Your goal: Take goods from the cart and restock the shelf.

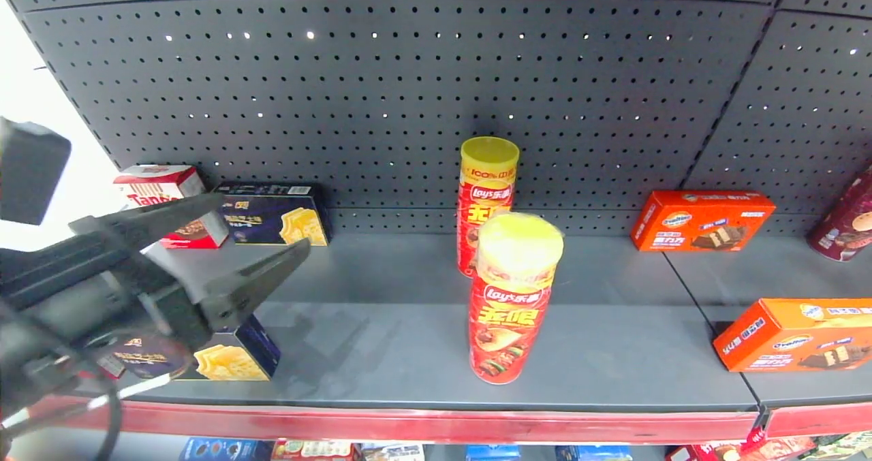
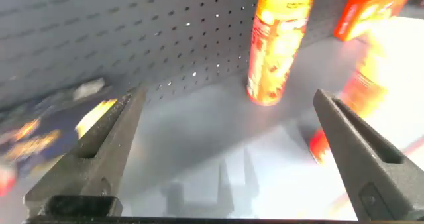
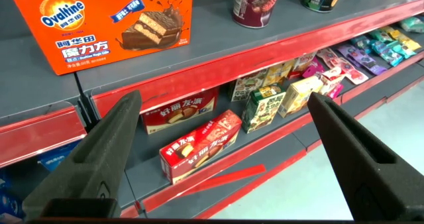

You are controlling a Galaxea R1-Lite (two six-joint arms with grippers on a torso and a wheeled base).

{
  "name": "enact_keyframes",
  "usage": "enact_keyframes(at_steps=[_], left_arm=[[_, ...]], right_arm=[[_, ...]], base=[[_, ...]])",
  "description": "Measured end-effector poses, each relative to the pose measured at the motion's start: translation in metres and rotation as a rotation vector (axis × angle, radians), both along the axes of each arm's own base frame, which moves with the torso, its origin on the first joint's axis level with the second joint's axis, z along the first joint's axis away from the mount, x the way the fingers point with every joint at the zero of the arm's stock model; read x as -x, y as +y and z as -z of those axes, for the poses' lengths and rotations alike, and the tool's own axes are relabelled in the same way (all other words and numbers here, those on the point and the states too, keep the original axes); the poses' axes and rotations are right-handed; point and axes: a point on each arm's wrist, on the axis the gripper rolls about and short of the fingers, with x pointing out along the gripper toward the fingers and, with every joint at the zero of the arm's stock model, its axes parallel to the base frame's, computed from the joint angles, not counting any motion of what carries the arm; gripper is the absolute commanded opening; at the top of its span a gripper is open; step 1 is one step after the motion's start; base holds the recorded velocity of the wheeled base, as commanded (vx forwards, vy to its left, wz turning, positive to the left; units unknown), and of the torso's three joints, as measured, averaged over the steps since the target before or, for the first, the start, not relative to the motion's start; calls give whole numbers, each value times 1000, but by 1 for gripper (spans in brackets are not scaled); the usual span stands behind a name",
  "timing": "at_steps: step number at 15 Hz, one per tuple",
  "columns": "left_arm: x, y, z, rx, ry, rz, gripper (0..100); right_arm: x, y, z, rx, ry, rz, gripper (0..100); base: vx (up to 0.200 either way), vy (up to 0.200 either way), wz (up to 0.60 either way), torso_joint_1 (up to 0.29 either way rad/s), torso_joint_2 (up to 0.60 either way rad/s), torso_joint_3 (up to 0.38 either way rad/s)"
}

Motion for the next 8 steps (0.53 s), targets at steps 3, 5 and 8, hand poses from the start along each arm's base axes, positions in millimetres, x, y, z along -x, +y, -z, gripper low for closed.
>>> enact_keyframes(at_steps=[3, 5, 8], left_arm=[[68, 34, 20, 10, 10, -9, 100], [105, 55, 47, 21, 12, -63, 100], [135, 68, 100, 33, -7, -229, 100]], right_arm=[[0, 0, 0, 0, 0, 0, 100], [0, 0, 0, 0, 0, 0, 100], [0, 0, 0, 0, 0, 0, 100]], base=[[0, 0, 0, 0, 0, 0], [0, 0, 0, 0, 0, 0], [0, 0, 0, 0, 0, 0]])
